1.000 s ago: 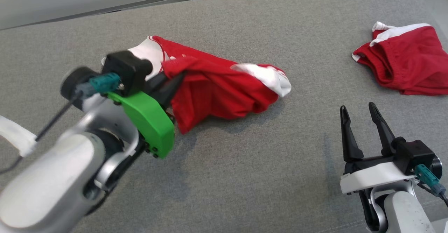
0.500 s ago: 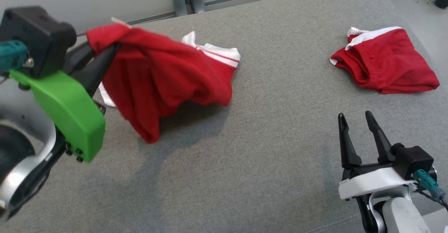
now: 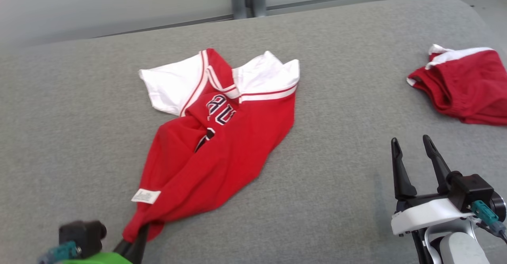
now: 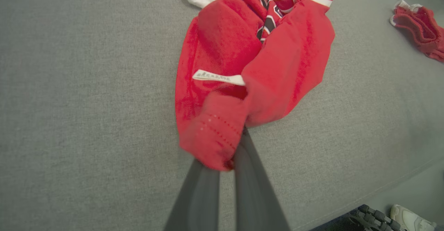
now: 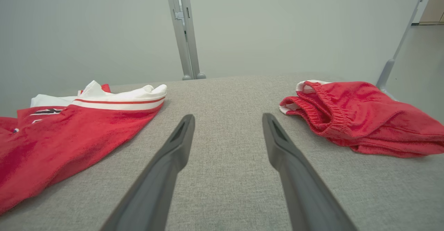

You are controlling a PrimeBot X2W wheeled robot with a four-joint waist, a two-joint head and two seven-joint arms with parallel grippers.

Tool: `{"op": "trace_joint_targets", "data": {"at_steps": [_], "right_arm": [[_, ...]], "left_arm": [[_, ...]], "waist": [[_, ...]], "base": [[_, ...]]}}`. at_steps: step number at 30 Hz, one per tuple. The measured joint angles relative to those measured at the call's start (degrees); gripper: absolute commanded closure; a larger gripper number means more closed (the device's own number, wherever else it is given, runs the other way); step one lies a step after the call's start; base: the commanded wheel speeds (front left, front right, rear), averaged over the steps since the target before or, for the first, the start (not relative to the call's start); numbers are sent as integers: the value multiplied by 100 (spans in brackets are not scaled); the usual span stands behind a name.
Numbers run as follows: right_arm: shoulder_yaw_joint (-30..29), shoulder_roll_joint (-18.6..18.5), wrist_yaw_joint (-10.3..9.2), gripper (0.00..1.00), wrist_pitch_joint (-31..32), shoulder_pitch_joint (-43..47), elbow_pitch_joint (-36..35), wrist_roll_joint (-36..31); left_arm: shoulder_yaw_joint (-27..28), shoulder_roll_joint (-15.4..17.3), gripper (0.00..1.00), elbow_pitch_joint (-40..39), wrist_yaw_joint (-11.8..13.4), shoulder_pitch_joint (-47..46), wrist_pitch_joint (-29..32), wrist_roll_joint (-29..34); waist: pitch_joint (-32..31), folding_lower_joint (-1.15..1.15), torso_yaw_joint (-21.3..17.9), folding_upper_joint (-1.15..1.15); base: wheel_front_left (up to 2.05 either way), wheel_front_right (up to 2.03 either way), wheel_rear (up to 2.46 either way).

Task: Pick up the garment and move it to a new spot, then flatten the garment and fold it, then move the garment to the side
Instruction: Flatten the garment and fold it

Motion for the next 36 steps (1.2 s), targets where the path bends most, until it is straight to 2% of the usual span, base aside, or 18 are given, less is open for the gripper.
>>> {"op": "trace_joint_targets", "data": {"at_steps": [3, 4, 8, 9, 12, 15, 20, 26, 31, 36], "right_arm": [[-19, -1, 0, 0, 0, 2, 9, -138], [-19, -1, 0, 0, 0, 2, 9, -138], [-62, 4, 1, 0, 0, 32, 23, -350], [-81, 2, 0, 0, 0, 45, 19, -381], [-116, 1, 0, 0, 0, 96, 23, -467], [-124, 2, 0, 0, 0, 120, 32, -498], [-144, 1, 0, 0, 0, 244, 33, -512], [-236, 2, 0, 0, 0, 441, 29, -505], [-422, 0, 0, 0, 0, 586, -26, -504], [-581, 1, 0, 0, 0, 749, -53, -425]], "left_arm": [[-45, -314, 100, 684, -244, 191, -464, -46], [-45, -314, 100, 684, -244, 191, -464, -46], [-75, -739, 100, 1402, -608, 184, -989, -52], [-92, -829, 81, 1560, -673, 171, -1112, -22], [-159, -1060, 51, 1976, -895, 132, -1343, 9], [-261, -1251, 0, 2303, -1100, 117, -1470, -4], [-334, -1392, 0, 2692, -1301, 123, -1725, 45], [-268, -1447, 0, 3018, -1296, 280, -2005, 361], [265, -1647, 0, 2831, -1241, 539, -2080, 1045], [882, -2043, 0, 2550, -1376, 934, -2089, 1763]], "waist": [[-44, 0, 229, 0], [-44, 0, 229, 0], [-110, 0, 545, 0], [-128, 0, 625, 0], [-181, 0, 845, 0], [-237, 0, 1027, 0], [-347, 0, 1222, 0], [-514, 0, 1315, 0], [-641, 0, 1376, 0], [-777, 0, 1458, 0]], "base": [[0, 0, 0], [0, 0, 0], [0, 0, 0], [0, 0, 0], [0, 0, 0], [0, 0, 0], [0, 0, 0], [0, 0, 0], [0, 0, 0], [0, 0, 0]]}}
